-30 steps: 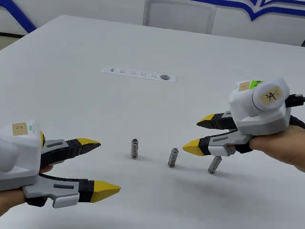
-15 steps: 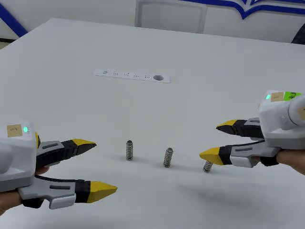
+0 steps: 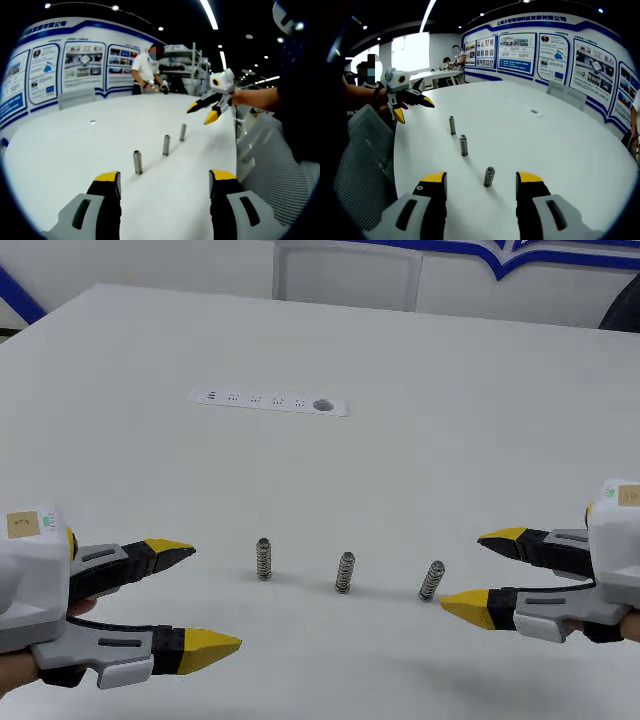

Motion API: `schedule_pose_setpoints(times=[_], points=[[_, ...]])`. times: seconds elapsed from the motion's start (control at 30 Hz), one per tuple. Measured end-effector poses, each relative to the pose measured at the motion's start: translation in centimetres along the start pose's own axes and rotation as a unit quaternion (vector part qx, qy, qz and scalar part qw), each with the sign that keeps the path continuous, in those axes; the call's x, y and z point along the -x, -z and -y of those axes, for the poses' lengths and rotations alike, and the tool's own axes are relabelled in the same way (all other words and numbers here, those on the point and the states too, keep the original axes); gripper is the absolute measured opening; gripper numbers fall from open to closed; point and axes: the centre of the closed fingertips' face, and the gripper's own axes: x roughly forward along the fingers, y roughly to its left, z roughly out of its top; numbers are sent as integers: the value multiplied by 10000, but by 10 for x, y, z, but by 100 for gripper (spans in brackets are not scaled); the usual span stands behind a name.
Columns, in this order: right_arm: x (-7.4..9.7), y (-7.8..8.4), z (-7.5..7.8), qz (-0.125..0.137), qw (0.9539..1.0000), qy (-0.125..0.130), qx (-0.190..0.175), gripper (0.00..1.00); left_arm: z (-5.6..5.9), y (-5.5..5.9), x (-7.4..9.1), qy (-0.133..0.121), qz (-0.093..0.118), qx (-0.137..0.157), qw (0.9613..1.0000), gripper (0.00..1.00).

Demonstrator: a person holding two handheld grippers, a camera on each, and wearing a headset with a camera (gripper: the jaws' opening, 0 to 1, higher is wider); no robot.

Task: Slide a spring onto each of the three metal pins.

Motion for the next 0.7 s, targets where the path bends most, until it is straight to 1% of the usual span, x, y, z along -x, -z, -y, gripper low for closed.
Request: schedule_pose_setpoints(times=[0.17,0.3,0.37,0.57,0.7], points=[[4,6,-2,151,9999,24,-41,57,0,-1,-1,5,15,7,10000,73],[6,9,-7,244,9997,36,21,58,0,-1,-1,-7,33,4,10000,73],[7,11,-8,292,9995,67,47,59,0,-1,0,-11,37,6,10000,73],[9,19,-12,328,9994,81,-1,60,0,0,0,-26,53,20,10000,73],[11,22,-11,394,9992,106,-22,61,1,2,1,-34,62,36,10000,73]])
